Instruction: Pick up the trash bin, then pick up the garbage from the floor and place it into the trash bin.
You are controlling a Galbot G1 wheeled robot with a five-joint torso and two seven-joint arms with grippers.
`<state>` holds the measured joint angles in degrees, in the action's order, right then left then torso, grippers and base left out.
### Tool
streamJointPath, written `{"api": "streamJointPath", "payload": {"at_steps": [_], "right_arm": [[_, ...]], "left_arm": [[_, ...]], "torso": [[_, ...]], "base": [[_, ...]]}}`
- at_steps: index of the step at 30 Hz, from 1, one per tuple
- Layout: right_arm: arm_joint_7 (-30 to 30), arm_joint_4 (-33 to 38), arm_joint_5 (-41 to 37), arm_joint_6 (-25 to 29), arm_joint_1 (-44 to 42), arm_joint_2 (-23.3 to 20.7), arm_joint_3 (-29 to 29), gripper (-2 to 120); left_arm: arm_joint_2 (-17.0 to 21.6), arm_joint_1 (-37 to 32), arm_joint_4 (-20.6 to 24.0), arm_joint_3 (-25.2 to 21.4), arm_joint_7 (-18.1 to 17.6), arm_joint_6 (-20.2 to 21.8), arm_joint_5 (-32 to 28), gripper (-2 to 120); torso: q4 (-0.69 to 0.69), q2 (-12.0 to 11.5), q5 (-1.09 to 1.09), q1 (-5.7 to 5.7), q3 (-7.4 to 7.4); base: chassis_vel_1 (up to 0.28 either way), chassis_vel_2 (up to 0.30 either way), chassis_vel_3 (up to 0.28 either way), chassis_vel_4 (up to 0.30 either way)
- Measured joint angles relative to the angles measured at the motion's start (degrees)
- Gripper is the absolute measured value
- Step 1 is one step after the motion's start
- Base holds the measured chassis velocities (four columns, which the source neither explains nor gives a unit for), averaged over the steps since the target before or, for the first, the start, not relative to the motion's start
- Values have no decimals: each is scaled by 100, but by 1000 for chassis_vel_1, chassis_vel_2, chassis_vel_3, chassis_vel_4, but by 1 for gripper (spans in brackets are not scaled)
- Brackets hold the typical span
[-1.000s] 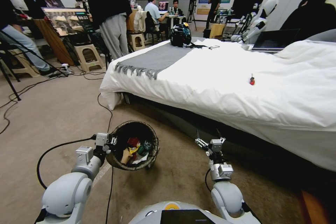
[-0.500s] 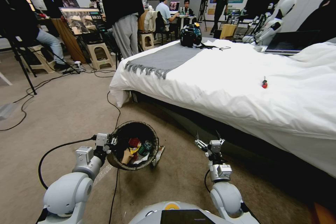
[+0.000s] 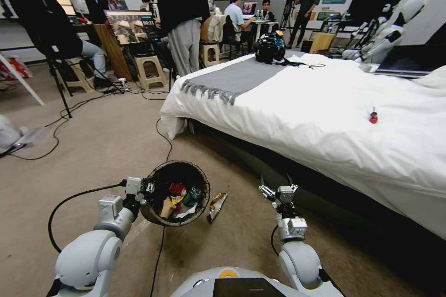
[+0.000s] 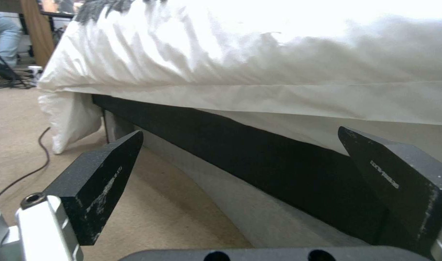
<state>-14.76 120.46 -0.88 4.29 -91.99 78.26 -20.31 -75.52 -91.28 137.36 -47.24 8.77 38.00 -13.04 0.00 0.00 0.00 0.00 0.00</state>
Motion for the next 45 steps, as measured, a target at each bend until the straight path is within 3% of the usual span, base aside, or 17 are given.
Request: {"api": "streamJointPath", "payload": {"at_steps": [38,43,45], "right_arm": [[-166,0,-159,-330,71,-92,192,100],[-239,28,-269,-579,133,-159,284,100],[-476,30,-561,-975,319,-241,423,100]], "left_arm": [[-35,-84,135,3,-17,0,20,6],[-29,-84,137,4,-20,0,20,6],[-42,-88,138,4,-77,-96,-17,6]], "torso": [[0,0,-1,0,0],[0,0,-1,-1,0],[1,0,-1,0,0]], "base": [[51,54,50,56],[21,20,19,27],[0,0,0,0]]}}
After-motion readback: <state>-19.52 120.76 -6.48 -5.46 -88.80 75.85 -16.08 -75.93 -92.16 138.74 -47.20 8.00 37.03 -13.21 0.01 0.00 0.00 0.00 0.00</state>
